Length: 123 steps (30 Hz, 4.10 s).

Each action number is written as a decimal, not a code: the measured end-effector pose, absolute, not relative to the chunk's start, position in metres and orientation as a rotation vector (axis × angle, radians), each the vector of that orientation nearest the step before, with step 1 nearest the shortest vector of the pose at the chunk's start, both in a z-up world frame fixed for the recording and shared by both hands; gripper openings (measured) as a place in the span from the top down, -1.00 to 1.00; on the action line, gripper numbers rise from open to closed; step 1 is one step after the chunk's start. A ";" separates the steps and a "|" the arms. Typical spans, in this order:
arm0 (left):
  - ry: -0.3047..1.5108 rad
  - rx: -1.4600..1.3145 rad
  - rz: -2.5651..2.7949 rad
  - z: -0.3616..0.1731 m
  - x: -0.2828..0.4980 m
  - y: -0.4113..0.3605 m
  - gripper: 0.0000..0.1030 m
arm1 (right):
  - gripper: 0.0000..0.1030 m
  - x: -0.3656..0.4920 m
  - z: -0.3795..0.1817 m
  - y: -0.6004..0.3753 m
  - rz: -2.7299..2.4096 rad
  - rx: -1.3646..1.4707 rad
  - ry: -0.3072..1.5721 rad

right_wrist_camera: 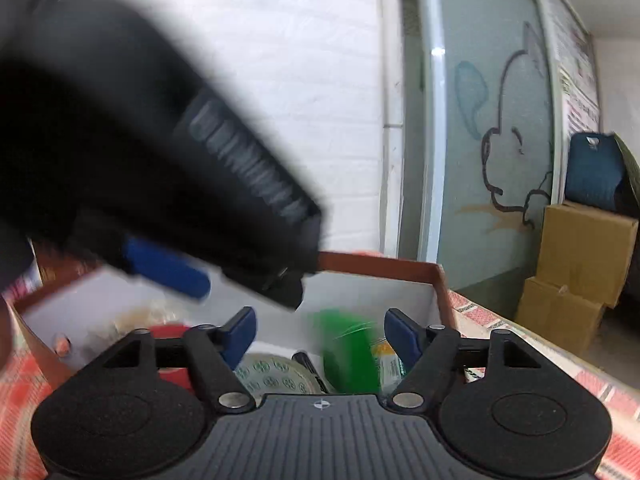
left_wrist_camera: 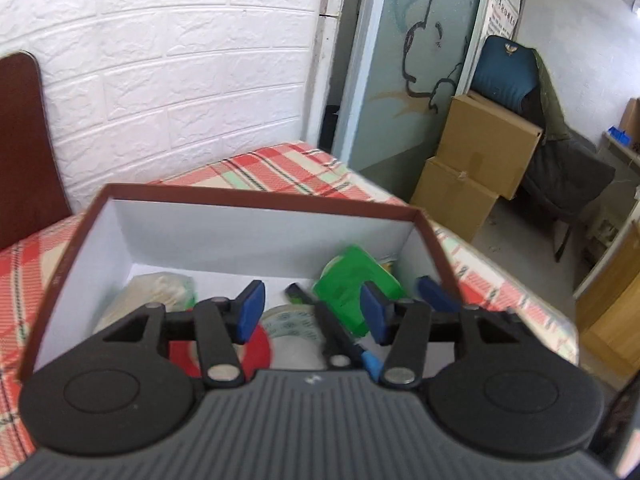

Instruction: Organize objects

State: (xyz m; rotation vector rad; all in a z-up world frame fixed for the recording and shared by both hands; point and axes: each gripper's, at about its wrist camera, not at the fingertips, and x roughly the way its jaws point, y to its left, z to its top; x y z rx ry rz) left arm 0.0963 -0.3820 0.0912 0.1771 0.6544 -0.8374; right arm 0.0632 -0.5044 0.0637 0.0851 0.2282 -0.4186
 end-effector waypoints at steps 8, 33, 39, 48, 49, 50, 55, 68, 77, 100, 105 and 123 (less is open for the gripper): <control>0.621 0.177 -0.761 0.097 0.081 -0.344 -0.15 | -0.39 0.037 0.058 -0.488 -0.416 0.081 0.192; 0.619 0.208 -0.429 0.070 0.036 -0.191 -0.25 | -0.47 -0.037 0.053 -0.376 -0.263 0.148 0.289; 0.646 0.203 -0.377 0.057 0.035 -0.160 -0.27 | -0.53 -0.044 0.054 -0.352 -0.239 0.140 0.315; 0.658 0.204 -0.324 0.049 0.035 -0.129 -0.52 | -0.54 -0.043 0.055 -0.314 -0.197 0.112 0.357; 0.655 0.204 -0.323 0.049 0.035 -0.126 -0.55 | -0.55 -0.043 0.056 -0.311 -0.196 0.110 0.362; 0.652 0.204 -0.321 0.049 0.035 -0.125 -0.57 | -0.55 -0.043 0.056 -0.309 -0.194 0.108 0.365; 0.648 0.198 -0.319 0.048 0.034 -0.118 -0.65 | -0.58 -0.043 0.057 -0.304 -0.193 0.104 0.373; 0.623 0.199 -0.296 0.050 0.032 -0.109 -0.99 | -0.61 -0.044 0.061 -0.291 -0.195 0.098 0.371; 0.595 0.205 -0.298 0.065 0.026 -0.109 -1.00 | -0.67 -0.051 0.077 -0.291 -0.189 0.122 0.335; 0.524 0.220 -0.294 0.087 0.000 -0.116 -1.00 | -0.97 -0.067 0.095 -0.305 -0.254 0.237 0.262; 0.506 0.284 -0.255 0.085 -0.004 -0.124 -1.00 | -0.97 -0.066 0.092 -0.309 -0.263 0.267 0.281; 0.524 0.331 -0.260 0.083 -0.011 -0.134 -1.00 | -0.97 -0.064 0.087 -0.318 -0.294 0.296 0.299</control>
